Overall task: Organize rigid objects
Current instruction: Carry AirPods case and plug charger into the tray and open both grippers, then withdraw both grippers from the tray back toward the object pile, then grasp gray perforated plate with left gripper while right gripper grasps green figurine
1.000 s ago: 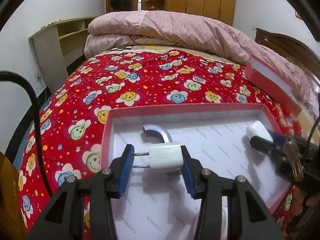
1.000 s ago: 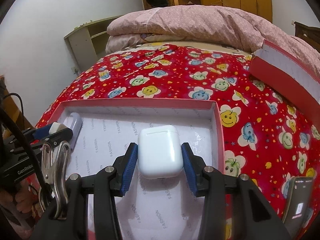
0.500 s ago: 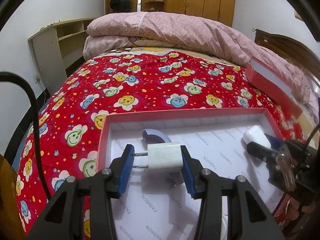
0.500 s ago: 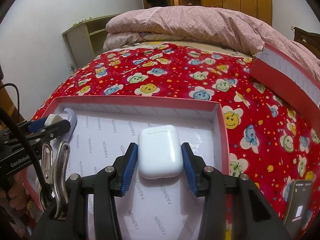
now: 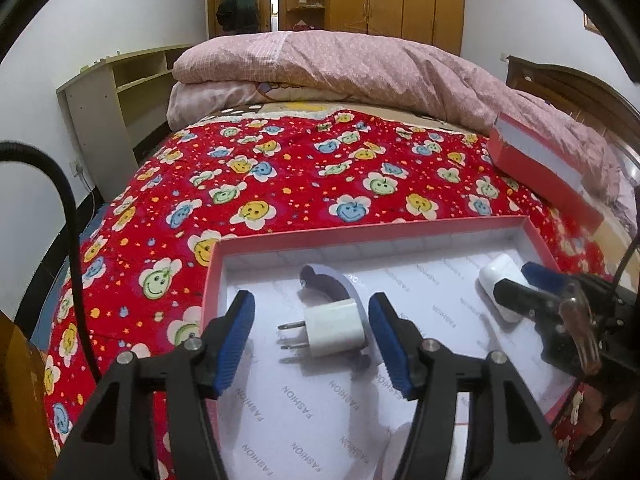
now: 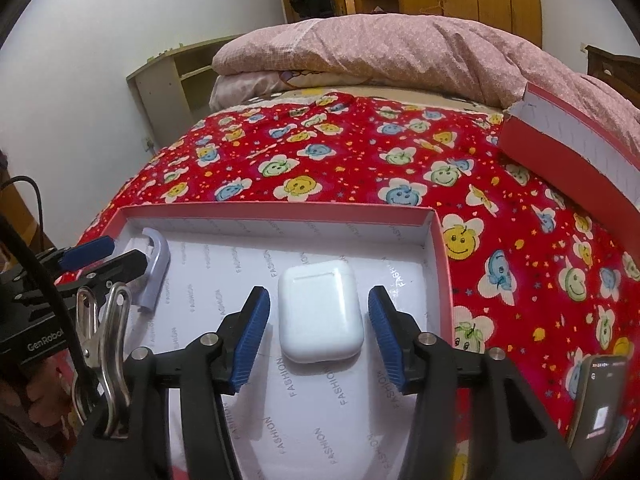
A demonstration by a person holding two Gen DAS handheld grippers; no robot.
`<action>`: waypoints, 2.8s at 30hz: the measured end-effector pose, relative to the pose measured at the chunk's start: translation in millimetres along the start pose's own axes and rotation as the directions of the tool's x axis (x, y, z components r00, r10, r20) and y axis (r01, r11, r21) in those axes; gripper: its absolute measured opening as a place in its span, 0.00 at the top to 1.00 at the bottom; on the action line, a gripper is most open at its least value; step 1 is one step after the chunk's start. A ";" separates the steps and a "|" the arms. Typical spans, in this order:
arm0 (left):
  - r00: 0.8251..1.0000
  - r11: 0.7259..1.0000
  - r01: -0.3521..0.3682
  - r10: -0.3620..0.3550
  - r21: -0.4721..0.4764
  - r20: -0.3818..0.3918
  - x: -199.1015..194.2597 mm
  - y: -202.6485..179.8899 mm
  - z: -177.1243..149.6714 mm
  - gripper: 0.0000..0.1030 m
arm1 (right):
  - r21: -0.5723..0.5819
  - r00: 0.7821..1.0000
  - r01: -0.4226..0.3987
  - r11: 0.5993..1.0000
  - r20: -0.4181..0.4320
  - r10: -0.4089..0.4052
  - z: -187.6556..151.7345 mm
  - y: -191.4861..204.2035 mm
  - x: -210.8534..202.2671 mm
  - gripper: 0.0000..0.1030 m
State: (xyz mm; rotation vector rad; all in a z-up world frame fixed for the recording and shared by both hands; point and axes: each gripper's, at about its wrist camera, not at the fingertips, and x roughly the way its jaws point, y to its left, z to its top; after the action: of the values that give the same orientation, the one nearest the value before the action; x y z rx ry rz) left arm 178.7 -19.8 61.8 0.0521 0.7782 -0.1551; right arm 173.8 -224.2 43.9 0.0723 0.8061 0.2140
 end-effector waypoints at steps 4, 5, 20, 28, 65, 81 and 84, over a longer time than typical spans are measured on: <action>1.000 1.000 0.002 -0.002 -0.005 0.000 -8.0 1.8 -1.4 0.39 | -0.008 1.000 0.002 1.000 0.009 -0.002 0.8 3.0 -6.7 0.48; 1.000 1.000 0.003 -0.003 -0.005 0.003 -11.0 2.0 -2.0 0.39 | -0.011 1.000 0.001 1.000 0.011 -0.001 0.5 3.8 -9.3 0.48; 1.000 1.000 0.023 -0.023 0.003 0.014 -66.5 4.7 -34.0 0.39 | -0.008 0.999 -0.025 1.000 0.038 0.025 -23.1 13.1 -54.2 0.48; 0.999 0.999 0.036 -0.036 0.027 0.010 -91.0 3.2 -59.6 0.39 | 0.007 0.999 -0.031 0.999 0.033 0.031 -44.3 14.9 -75.3 0.48; 0.989 0.983 0.124 -0.110 0.139 -0.102 -72.0 -2.5 -135.7 0.33 | 0.011 0.998 -0.025 1.000 -0.064 0.026 -154.0 13.7 -101.6 0.43; 0.987 0.986 0.143 -0.135 0.088 -0.085 -86.5 4.4 -140.5 0.54 | 0.023 0.998 -0.034 0.999 -0.056 0.035 -155.1 12.5 -103.6 0.42; 0.990 0.991 0.120 -0.114 0.064 -0.089 -92.3 10.7 -142.5 0.55 | 0.022 0.998 -0.028 0.999 -0.052 0.030 -154.8 10.5 -108.2 0.42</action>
State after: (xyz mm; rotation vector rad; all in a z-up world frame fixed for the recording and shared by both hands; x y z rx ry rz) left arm 16.6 16.7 25.1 0.0787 0.8610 -0.2924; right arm -12.4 -240.1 15.0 0.0987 0.8597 0.2356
